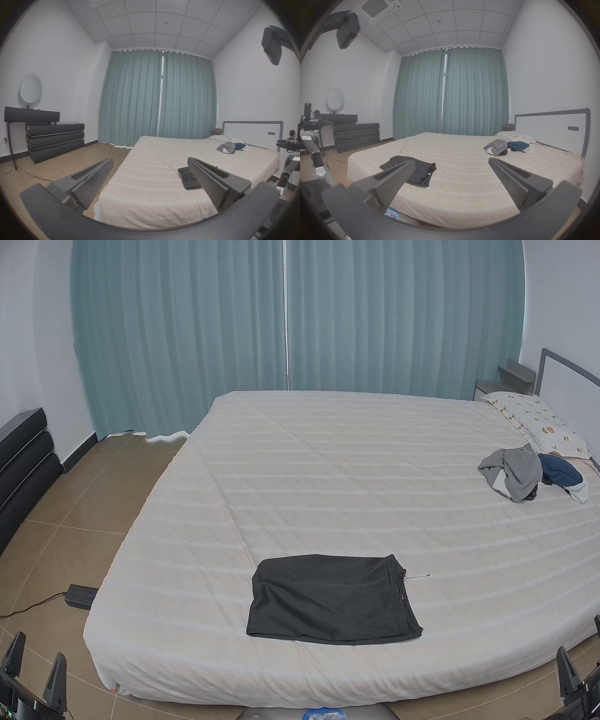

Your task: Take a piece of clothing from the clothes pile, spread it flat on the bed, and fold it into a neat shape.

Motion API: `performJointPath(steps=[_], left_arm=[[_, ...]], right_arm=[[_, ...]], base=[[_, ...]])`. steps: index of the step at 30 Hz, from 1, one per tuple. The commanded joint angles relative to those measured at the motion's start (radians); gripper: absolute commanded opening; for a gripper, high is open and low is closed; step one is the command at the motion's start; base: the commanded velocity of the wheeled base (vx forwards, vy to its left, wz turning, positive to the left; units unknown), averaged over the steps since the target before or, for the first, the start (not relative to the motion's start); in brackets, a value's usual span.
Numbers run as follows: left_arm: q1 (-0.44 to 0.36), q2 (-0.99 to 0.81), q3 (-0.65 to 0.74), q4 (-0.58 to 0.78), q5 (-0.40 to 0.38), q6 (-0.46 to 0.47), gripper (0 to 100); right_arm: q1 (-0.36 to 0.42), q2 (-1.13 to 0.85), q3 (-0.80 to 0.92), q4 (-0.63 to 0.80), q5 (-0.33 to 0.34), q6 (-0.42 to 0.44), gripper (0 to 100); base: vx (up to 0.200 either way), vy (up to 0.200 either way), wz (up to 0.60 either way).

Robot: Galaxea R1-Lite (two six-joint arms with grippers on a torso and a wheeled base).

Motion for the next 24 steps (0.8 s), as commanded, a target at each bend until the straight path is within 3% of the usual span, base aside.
performJointPath(steps=[1, 6, 10, 16, 21, 24], left_arm=[[0.000, -0.007, 0.018, 0.001, -0.028, 0.016, 100], [0.000, -0.007, 0.018, 0.002, 0.000, 0.030, 100], [0.000, -0.007, 0.018, 0.004, 0.093, 0.034, 100], [0.000, -0.010, 0.018, 0.036, 0.083, 0.051, 100], [0.000, -0.010, 0.017, 0.067, 0.007, 0.068, 100], [0.000, -0.010, 0.017, 0.068, 0.007, 0.066, 100]], right_arm=[[0.003, -0.009, -0.008, 0.126, -0.060, 0.052, 100], [0.000, -0.009, 0.012, 0.072, -0.059, 0.047, 100], [0.000, -0.009, 0.015, 0.063, -0.057, 0.045, 100], [0.003, -0.010, 0.016, 0.062, -0.036, 0.032, 100], [0.004, -0.010, 0.018, 0.060, -0.008, 0.012, 100], [0.004, -0.010, 0.018, 0.060, -0.010, 0.013, 100]], base=[[0.000, 0.000, 0.00], [0.000, 0.000, 0.00], [0.000, 0.000, 0.00], [0.000, 0.000, 0.00], [0.000, 0.000, 0.00], [0.000, 0.000, 0.00]])
